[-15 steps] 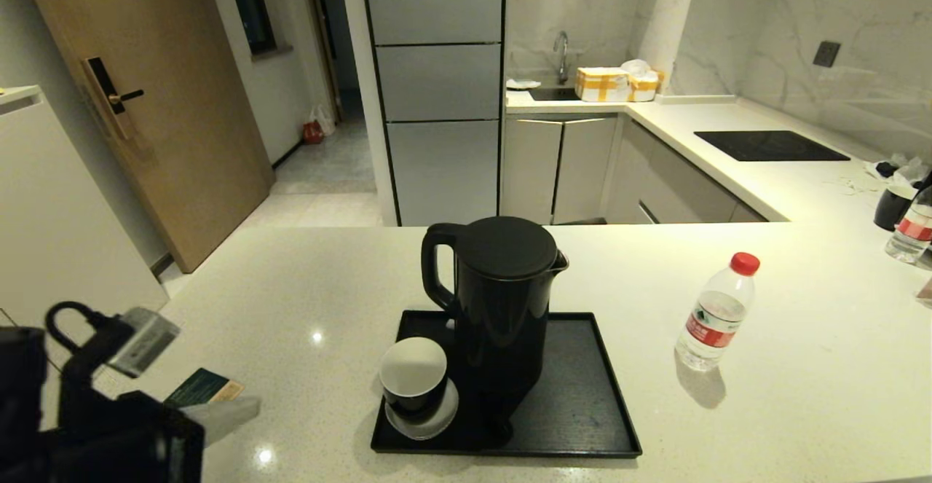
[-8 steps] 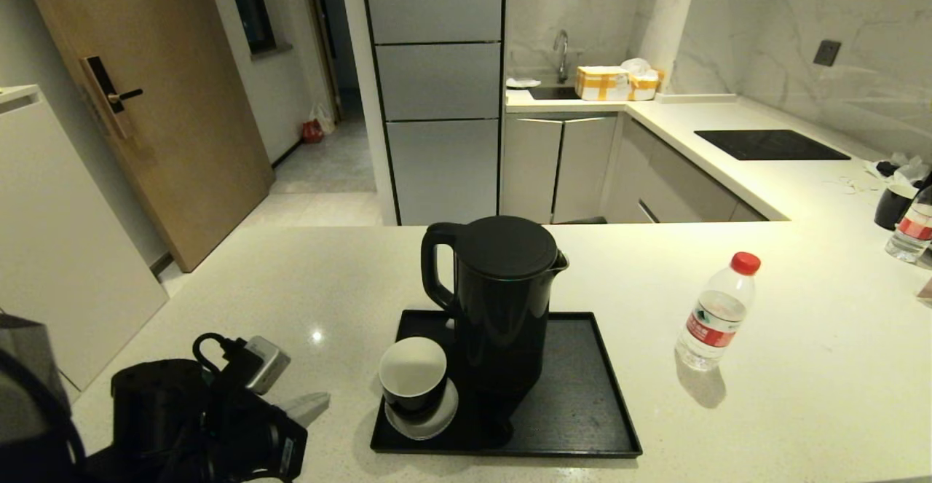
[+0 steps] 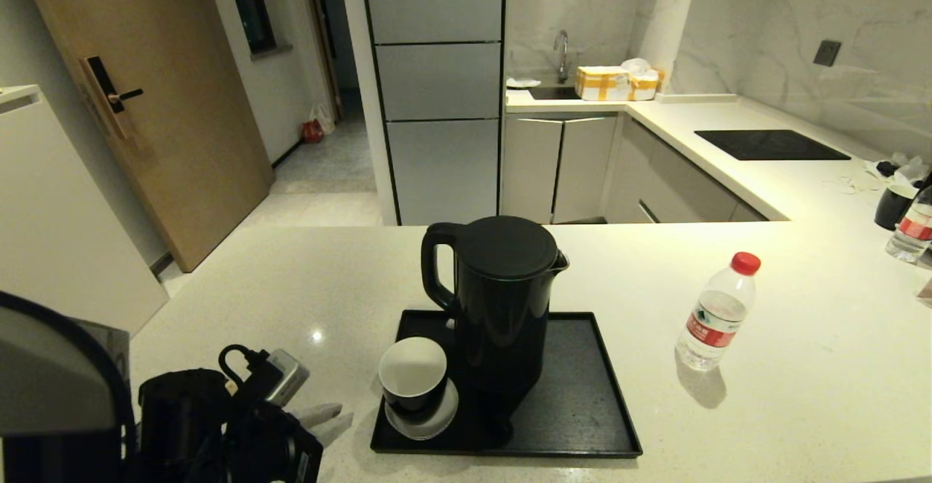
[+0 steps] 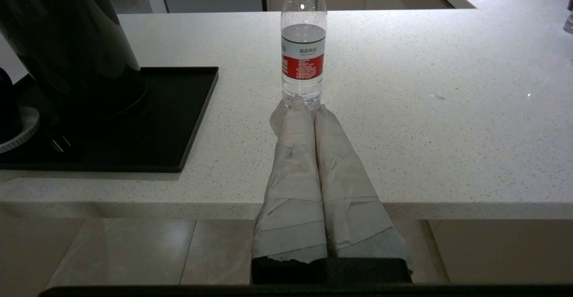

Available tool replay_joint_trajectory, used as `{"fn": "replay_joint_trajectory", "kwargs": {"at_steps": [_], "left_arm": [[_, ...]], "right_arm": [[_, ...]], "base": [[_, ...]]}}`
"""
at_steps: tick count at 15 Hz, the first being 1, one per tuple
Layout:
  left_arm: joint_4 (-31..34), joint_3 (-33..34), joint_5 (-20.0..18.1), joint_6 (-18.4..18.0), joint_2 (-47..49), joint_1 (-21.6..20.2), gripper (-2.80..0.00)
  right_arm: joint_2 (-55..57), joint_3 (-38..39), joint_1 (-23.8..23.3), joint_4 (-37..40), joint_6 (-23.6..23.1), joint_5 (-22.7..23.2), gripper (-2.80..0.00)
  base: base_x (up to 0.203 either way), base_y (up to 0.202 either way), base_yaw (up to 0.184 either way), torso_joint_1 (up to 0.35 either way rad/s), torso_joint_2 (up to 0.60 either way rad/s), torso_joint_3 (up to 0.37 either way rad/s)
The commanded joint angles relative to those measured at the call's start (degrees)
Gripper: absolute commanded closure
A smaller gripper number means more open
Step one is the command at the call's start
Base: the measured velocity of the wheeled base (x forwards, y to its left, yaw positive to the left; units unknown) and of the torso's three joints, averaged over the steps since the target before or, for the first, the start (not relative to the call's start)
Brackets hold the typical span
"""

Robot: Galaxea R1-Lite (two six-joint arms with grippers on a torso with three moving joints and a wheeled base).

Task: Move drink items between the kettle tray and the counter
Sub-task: Pick up the tea cup

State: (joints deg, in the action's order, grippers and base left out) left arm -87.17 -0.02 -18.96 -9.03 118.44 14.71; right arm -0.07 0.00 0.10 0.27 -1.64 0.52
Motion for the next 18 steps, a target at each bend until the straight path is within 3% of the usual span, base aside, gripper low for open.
{"fn": "replay_joint_trajectory", "kwargs": {"at_steps": [1, 2, 4, 6, 14, 18], "left_arm": [[-0.5, -0.3, -2.4, -0.1, 2.6, 1.6, -2.80], [-0.5, -0.5, -3.1, 0.0, 2.7, 1.6, -2.80], [-0.5, -1.5, -10.1, -0.2, 2.7, 1.6, -2.80], [-0.5, -2.3, -12.2, -0.6, 2.8, 1.6, -2.80], [-0.5, -10.7, -12.5, -0.9, 8.2, 1.5, -2.80], [-0.5, -14.4, -12.7, -2.8, 10.0, 1.7, -2.80]], "right_arm": [[0.1, 0.0, 0.0, 0.0, 0.0, 0.1, 0.00], [0.1, 0.0, 0.1, 0.0, 0.0, 0.0, 0.00], [0.1, 0.0, 0.1, 0.0, 0.0, 0.0, 0.00], [0.1, 0.0, 0.0, 0.0, 0.0, 0.0, 0.00], [0.1, 0.0, 0.0, 0.0, 0.0, 0.0, 0.00], [0.1, 0.0, 0.0, 0.0, 0.0, 0.0, 0.00]], "base": [[0.000, 0.000, 0.000, 0.000, 0.00, 0.000], [0.000, 0.000, 0.000, 0.000, 0.00, 0.000], [0.000, 0.000, 0.000, 0.000, 0.00, 0.000], [0.000, 0.000, 0.000, 0.000, 0.00, 0.000], [0.000, 0.000, 0.000, 0.000, 0.00, 0.000], [0.000, 0.000, 0.000, 0.000, 0.00, 0.000]]}}
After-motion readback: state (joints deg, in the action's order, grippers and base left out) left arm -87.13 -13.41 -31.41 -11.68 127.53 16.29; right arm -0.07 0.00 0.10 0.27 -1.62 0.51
